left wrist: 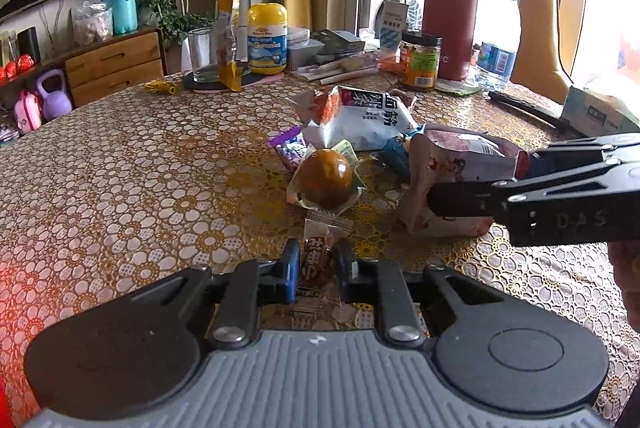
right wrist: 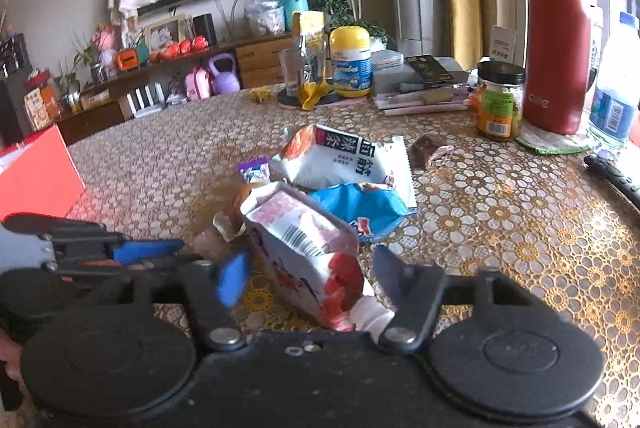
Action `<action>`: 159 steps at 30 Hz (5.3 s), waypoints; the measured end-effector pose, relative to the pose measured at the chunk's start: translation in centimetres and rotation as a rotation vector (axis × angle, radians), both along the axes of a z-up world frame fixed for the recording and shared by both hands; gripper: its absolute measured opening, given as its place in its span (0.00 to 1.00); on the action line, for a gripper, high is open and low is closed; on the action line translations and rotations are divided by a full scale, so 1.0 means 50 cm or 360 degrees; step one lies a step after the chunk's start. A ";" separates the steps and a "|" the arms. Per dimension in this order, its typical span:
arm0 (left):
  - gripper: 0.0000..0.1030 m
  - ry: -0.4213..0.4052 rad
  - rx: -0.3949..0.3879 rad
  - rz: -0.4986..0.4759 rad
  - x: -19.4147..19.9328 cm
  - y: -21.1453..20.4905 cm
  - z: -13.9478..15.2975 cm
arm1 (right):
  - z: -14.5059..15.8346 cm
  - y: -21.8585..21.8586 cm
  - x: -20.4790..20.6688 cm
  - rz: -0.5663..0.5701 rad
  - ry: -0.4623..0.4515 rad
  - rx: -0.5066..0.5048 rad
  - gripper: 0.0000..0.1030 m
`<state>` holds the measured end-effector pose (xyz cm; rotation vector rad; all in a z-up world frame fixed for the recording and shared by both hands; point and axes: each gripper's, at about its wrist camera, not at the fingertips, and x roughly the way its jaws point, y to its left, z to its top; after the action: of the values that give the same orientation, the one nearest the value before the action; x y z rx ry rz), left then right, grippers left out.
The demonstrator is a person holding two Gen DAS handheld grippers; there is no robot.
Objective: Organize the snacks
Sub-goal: 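Grasp the wrapped sausage snack with the left gripper while the right grasps the white-pink bag, then carry both snacks over the box and open both grippers to drop them, then move both open tools back over the remaining snacks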
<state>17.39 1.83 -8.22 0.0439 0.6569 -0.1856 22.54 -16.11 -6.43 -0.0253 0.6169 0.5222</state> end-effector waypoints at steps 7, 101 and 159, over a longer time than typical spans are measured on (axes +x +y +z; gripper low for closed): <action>0.18 -0.0014 -0.0009 0.0045 -0.020 0.003 0.014 | -0.001 -0.008 -0.014 0.0018 -0.0012 0.0038 0.34; 0.29 -0.0100 -0.0091 0.1056 -0.486 0.454 0.173 | 0.169 0.487 -0.331 0.0986 0.0033 0.0035 0.26; 0.76 -0.0285 -0.0027 0.0408 -0.355 0.081 0.237 | 0.180 -0.018 -0.265 0.0042 -0.0255 0.0289 0.54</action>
<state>-0.35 5.87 3.63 -0.0398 0.4769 0.0599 9.29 -17.03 2.57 0.0958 0.4115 0.5943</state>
